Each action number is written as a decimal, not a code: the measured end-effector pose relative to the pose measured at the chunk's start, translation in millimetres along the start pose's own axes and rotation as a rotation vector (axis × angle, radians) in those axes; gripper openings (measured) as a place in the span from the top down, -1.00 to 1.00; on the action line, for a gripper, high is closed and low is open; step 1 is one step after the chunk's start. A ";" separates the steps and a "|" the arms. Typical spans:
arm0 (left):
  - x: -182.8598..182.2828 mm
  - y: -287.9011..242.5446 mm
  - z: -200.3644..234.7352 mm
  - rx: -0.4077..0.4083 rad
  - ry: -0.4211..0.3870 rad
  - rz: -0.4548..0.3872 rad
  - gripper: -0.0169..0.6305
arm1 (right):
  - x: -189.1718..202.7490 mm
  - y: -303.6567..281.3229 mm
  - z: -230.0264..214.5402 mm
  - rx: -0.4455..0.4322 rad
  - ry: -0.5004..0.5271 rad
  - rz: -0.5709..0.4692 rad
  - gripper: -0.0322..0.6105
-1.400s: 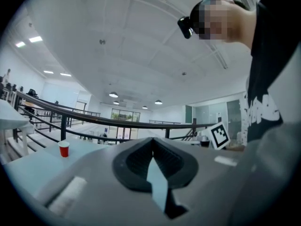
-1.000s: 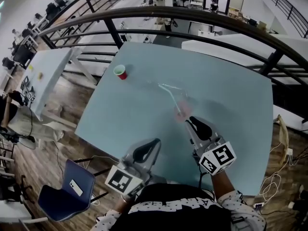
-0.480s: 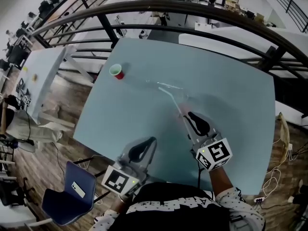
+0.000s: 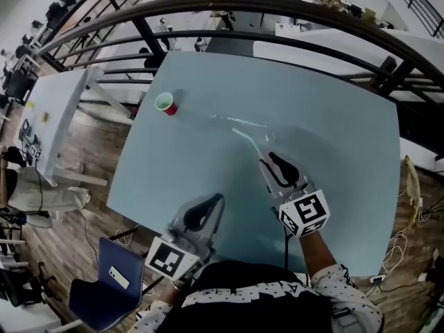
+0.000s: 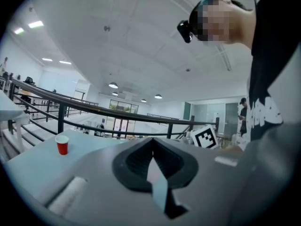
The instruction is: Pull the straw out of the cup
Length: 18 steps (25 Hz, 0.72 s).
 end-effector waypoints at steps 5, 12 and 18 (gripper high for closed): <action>-5.6 -3.5 11.6 0.024 0.017 0.012 0.98 | 1.8 -19.6 3.5 0.020 0.030 0.026 0.57; -12.7 -5.9 26.3 0.051 0.012 0.002 0.98 | 12.7 -43.7 3.3 0.072 0.092 0.083 0.58; -14.8 -5.9 38.5 0.065 0.001 -0.001 0.98 | 17.6 -55.1 3.8 0.089 0.114 0.106 0.58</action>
Point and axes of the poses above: the fingertips, and each gripper's own axes: y backward along the fingers, z to its left, x out of its underside, the point moved 7 cm from there along y, backward along the fingers, and after that the axes turned 8 degrees about x, right-handed, at the moved point
